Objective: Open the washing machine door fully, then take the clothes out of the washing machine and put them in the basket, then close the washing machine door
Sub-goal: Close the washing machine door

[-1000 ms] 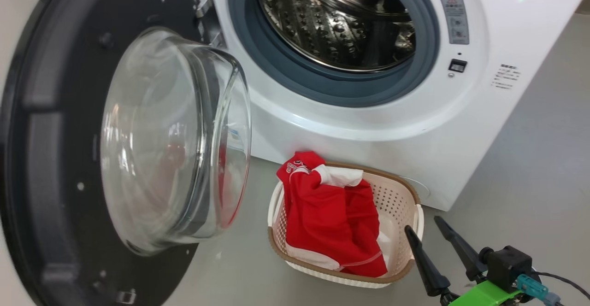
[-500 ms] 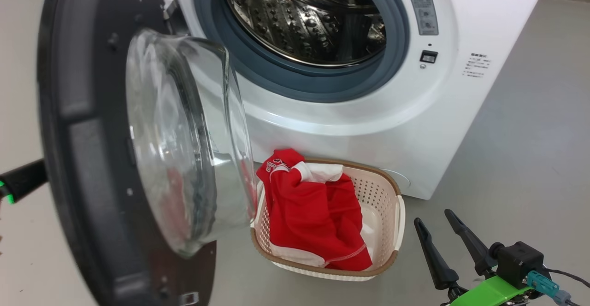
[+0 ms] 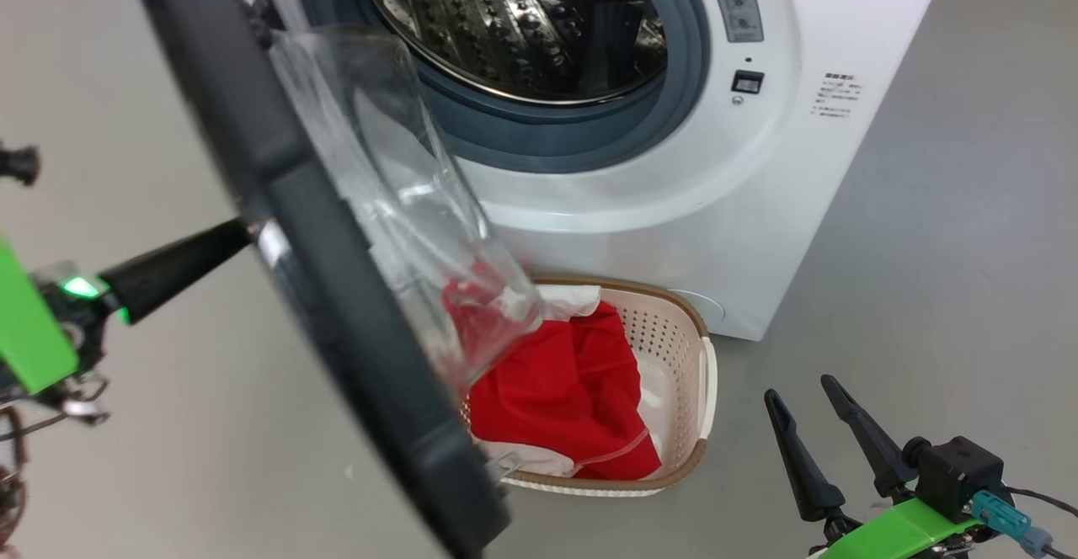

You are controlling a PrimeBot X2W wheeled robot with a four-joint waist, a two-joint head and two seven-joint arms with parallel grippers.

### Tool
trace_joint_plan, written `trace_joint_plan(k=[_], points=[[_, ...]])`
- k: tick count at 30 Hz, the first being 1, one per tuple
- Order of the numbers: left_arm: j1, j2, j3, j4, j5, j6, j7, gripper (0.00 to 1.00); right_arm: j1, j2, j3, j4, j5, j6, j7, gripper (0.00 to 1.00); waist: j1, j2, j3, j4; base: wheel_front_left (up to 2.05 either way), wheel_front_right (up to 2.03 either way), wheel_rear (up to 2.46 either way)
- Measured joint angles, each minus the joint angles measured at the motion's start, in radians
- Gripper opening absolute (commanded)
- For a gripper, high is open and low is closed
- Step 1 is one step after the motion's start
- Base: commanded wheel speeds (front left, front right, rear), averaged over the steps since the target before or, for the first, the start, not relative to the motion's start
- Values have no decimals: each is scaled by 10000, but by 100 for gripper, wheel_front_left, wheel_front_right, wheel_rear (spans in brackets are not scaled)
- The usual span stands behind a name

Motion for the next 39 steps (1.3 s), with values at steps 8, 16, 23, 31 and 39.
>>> trace_joint_plan(k=[8, 16, 23, 31, 39], points=[[-227, -121, -330, 27, 86, 0, -523, 0, -51, 8, -52, -21, -46, 0, 0, 100, 0, 0, 103, -215, 0, 0, 0], [-204, -109, -430, 8, 82, 0, -1035, 0, -49, 31, -186, -29, -58, 0, 0, 100, 0, 0, 57, -130, 0, 0, 0], [332, -104, -416, -107, 84, -2, -1674, 40, -39, 38, -184, -25, -58, 0, 0, 100, 0, 0, -147, -82, 0, 0, 0], [1466, -48, -305, -82, 150, -2, -2602, 100, 101, 40, -174, -27, -58, 0, 0, 100, 0, 0, -370, -43, 0, 0, 0], [2615, 6, -274, 88, 334, -2, -3726, 100, 316, 35, -173, -29, -58, 0, 0, 100, 0, 0, -513, -7, 0, 0, 0]])
